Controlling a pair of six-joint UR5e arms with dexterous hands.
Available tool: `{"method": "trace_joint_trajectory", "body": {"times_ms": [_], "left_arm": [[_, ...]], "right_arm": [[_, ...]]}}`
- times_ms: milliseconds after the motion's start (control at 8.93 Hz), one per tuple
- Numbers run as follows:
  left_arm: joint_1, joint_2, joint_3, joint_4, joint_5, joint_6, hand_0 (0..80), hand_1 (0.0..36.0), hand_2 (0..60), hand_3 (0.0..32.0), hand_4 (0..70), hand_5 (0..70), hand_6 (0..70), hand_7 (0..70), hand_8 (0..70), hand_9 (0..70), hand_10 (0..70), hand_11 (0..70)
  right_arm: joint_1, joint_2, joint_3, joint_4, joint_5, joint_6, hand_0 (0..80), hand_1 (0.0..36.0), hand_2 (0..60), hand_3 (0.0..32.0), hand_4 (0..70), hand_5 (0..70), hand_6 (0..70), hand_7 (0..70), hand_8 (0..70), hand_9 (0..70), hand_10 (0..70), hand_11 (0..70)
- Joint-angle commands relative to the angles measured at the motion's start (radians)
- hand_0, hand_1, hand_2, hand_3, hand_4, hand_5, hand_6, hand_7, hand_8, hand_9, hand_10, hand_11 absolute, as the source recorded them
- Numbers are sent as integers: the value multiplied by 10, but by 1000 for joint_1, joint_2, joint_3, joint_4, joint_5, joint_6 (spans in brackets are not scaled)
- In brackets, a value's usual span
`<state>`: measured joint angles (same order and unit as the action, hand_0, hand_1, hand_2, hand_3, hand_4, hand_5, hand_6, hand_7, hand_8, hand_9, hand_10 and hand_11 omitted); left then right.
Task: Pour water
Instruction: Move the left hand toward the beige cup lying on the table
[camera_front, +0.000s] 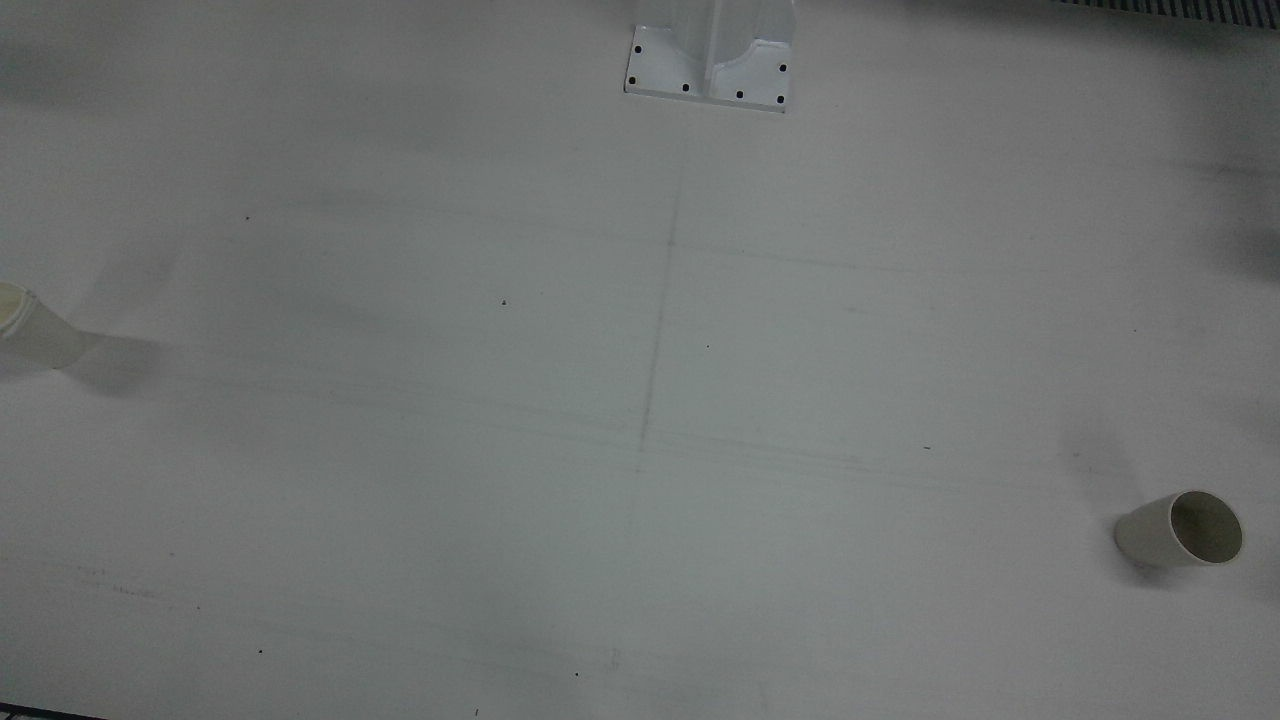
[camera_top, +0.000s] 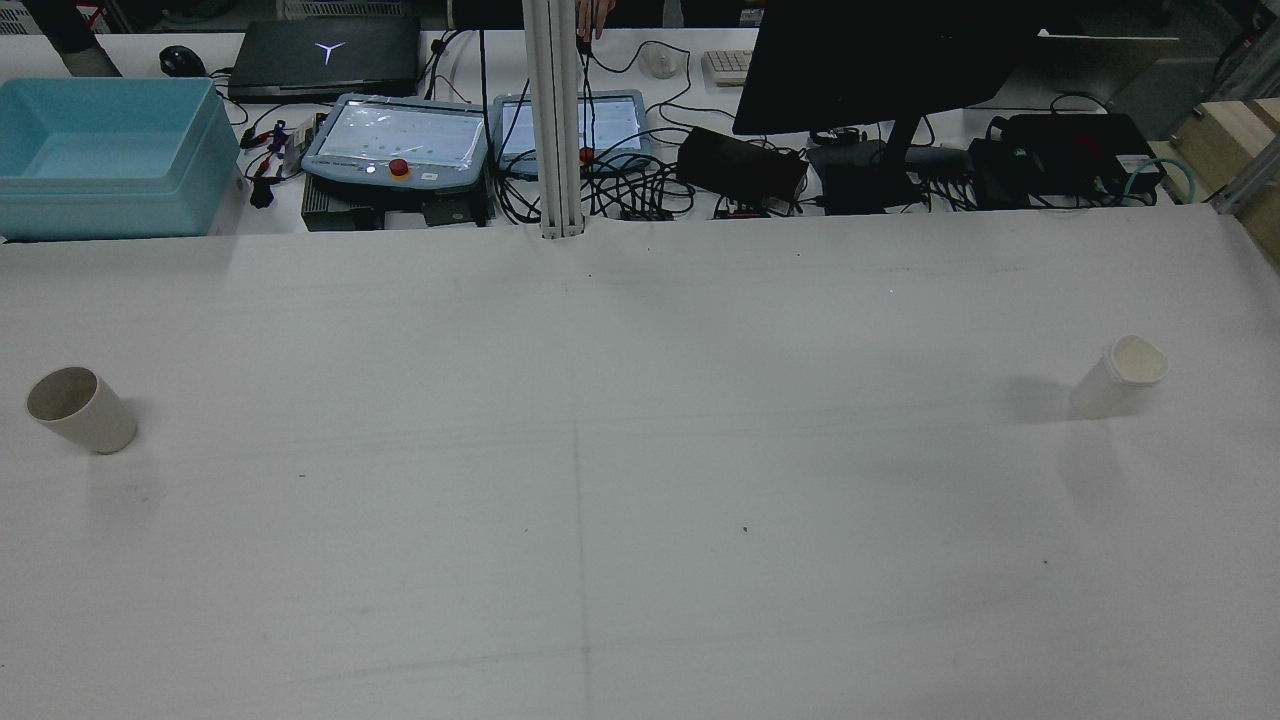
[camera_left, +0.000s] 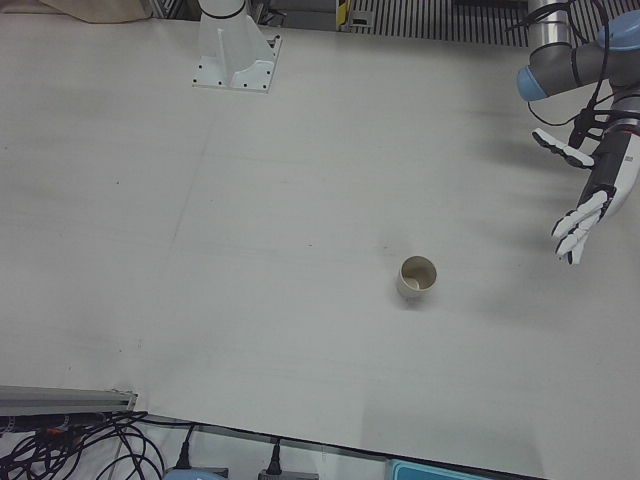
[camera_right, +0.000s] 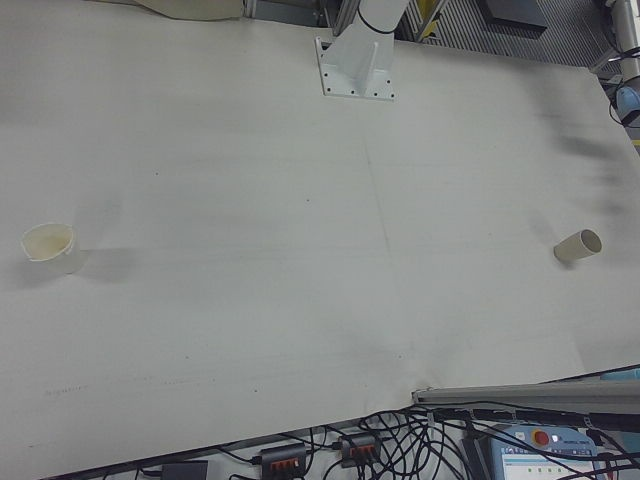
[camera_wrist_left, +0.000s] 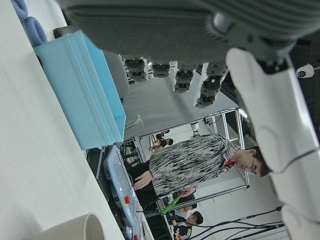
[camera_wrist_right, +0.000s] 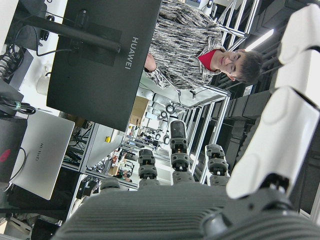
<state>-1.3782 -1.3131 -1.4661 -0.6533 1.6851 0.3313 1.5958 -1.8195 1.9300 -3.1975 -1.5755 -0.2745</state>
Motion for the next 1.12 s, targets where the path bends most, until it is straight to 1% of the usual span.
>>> {"method": "trace_joint_trajectory", "body": {"times_ms": [0,112,224,336,448,560,672,784,896,1007], "left_arm": [[171,-82,94,-42,-156,41,571,97,0,0,267,0,110,25,45,0,56,99],[224,-122,121,-39,-204,43,555,85,0,0,267,0,103,14,37,0,56,97],[293,-162,153,-35,-253,51,550,80,0,0,265,0,101,17,41,0,50,89],[365,-178,176,-34,-325,51,580,103,0,0,257,0,101,22,42,0,51,91],[395,-189,203,-37,-358,49,642,150,0,0,237,0,98,20,38,0,56,105],[398,-192,220,-42,-361,51,683,166,0,0,236,0,99,23,38,0,58,110],[398,-224,268,-43,-358,51,657,159,0,0,243,0,101,22,41,0,58,108],[398,-254,295,-37,-357,55,628,144,0,0,250,0,103,26,43,0,56,104],[399,-273,297,-28,-357,72,606,126,0,0,253,0,104,28,47,0,55,99],[401,-273,299,-28,-357,83,603,122,0,0,255,0,105,32,48,0,56,101]], "right_arm": [[-37,38,-44,5,2,-12,479,151,138,0,95,65,235,239,92,118,0,0],[-42,48,-64,5,2,-12,480,155,143,0,80,64,223,226,81,104,0,0],[-53,48,-75,5,2,-18,479,153,136,0,66,62,214,214,73,92,0,0],[-53,48,-82,5,2,-18,477,152,130,0,48,61,202,194,70,88,0,0],[-56,49,-82,5,3,-20,475,146,118,0,45,59,195,188,74,91,0,0],[-59,54,-82,5,3,-20,475,146,112,0,34,59,188,171,75,91,0,0],[-63,54,-82,5,3,-20,476,146,118,0,47,61,198,185,82,103,0,0],[-66,54,-82,5,2,-20,476,147,119,0,52,61,202,190,84,104,0,0],[-66,54,-80,5,2,-18,475,146,119,0,52,61,202,190,83,104,0,0],[-66,54,-80,5,2,-17,476,146,118,0,51,61,202,189,82,101,0,0]]}}
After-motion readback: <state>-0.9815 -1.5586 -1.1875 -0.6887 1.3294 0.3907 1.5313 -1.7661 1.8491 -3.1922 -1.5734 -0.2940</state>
